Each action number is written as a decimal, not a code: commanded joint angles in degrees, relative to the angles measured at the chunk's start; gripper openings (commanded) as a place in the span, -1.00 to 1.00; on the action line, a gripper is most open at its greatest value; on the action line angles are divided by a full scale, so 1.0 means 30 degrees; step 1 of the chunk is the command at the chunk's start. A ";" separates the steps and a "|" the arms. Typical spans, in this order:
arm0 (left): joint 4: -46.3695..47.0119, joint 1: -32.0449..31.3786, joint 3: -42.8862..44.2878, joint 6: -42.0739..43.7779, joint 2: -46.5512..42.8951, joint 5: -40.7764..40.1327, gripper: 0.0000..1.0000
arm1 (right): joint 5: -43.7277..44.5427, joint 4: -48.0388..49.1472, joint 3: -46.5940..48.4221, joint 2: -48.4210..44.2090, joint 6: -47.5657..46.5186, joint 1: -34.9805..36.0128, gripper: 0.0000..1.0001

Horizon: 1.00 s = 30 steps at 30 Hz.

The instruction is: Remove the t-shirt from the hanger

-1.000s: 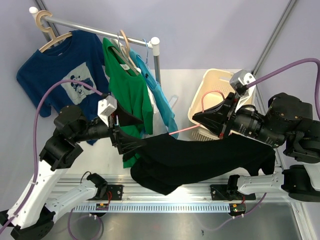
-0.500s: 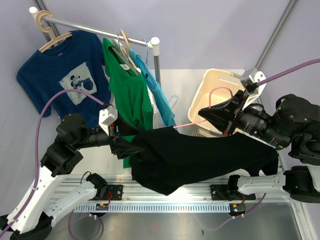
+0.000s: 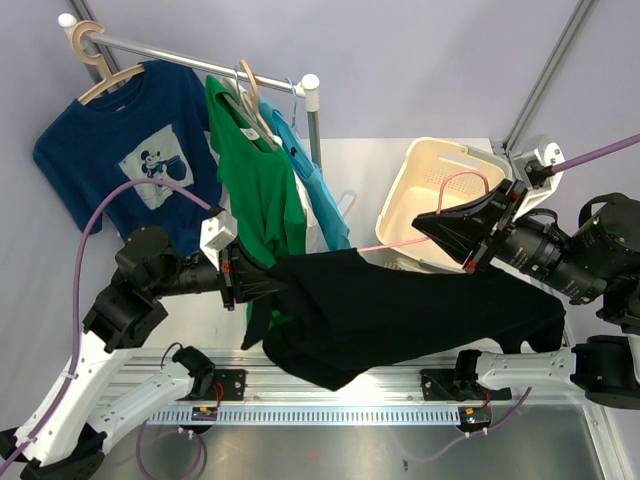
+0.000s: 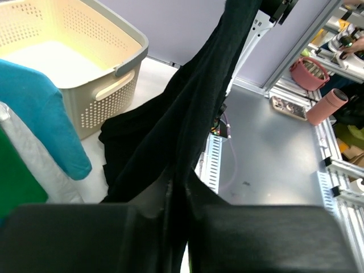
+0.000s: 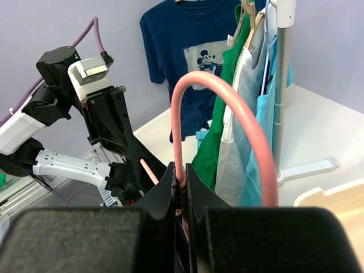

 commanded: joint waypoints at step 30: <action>-0.3389 -0.0059 0.0540 -0.2598 -0.0580 -1.2633 -1.00 | 0.2546 0.7913 -0.4090 -0.5322 -0.0369 0.0084 -1.00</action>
